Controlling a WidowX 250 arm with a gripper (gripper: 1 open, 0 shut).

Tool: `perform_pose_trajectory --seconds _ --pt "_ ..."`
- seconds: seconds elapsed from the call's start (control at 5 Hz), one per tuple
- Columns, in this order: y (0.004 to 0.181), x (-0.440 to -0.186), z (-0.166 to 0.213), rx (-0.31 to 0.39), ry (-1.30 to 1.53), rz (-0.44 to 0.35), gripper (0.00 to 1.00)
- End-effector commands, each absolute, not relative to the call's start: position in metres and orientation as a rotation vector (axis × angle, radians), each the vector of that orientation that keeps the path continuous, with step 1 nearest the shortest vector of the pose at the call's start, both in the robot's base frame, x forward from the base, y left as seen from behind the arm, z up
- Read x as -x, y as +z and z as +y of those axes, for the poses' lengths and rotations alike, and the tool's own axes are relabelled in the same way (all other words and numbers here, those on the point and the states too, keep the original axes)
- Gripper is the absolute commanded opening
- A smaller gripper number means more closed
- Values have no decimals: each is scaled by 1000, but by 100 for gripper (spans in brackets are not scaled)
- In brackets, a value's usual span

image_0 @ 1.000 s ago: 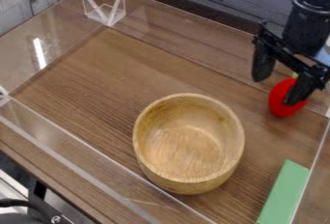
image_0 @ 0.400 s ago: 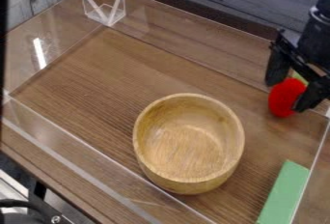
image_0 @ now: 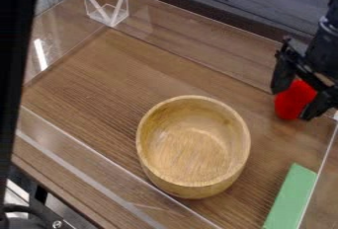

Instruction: Move the red object to the left side of the table

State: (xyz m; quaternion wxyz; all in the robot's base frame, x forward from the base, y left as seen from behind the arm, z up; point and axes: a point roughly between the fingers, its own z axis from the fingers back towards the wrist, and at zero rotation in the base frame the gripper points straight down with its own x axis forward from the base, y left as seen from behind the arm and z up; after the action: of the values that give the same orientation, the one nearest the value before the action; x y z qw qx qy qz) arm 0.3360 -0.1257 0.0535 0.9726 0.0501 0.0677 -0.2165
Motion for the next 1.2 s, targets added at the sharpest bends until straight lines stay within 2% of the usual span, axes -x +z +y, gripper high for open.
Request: perform_pose_trajectory --seconds 0.0,0.6,1.0 --pt "72 -346 -133 -110 -425 54 100" --pt "81 -337 -133 -162 -258 31 100" --pt "101 -338 -136 -192 -226 0 100"
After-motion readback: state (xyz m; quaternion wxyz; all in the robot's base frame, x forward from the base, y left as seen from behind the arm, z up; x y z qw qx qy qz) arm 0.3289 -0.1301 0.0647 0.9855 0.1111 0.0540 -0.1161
